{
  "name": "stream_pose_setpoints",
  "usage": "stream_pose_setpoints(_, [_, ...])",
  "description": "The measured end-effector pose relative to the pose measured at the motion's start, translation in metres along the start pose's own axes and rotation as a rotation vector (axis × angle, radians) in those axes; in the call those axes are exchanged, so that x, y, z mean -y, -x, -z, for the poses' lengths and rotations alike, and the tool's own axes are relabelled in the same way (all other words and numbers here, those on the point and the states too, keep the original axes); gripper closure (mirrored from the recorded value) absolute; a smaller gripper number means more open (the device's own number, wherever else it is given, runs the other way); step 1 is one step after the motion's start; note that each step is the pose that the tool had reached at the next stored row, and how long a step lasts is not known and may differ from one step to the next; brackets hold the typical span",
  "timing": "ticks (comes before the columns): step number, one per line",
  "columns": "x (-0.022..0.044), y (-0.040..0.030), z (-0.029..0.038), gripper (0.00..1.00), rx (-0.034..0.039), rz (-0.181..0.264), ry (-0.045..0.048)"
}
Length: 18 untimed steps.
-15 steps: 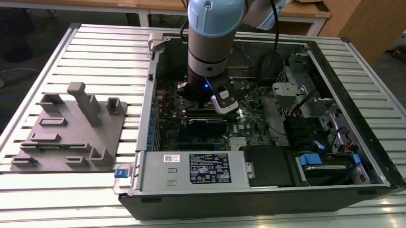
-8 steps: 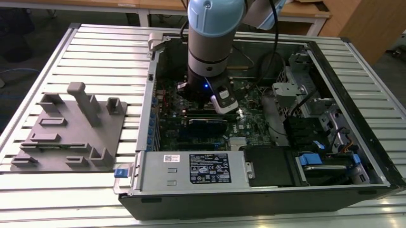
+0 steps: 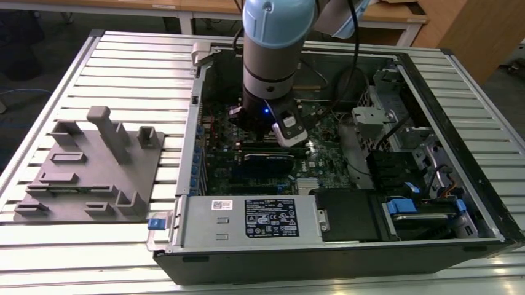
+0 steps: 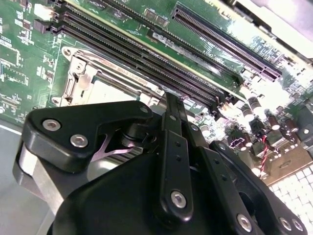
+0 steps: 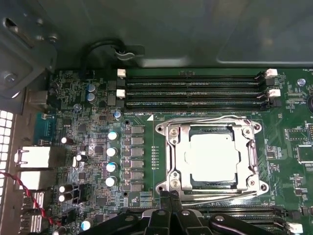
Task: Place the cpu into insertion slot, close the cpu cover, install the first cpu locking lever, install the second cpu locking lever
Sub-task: 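Install the second cpu locking lever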
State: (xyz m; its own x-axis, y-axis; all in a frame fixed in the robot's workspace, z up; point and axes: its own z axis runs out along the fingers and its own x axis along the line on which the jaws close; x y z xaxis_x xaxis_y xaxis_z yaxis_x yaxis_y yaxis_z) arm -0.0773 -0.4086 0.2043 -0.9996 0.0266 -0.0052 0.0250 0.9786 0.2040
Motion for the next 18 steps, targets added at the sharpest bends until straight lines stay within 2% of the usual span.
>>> stream_pose_setpoints(10, [-0.0004,-0.0001,-0.0046,0.9,0.0001,0.0,0.0])
stream_pose_setpoints(18, [-0.0016,-0.0029,-0.0079,0.9,-0.0001,0.0,0.0009])
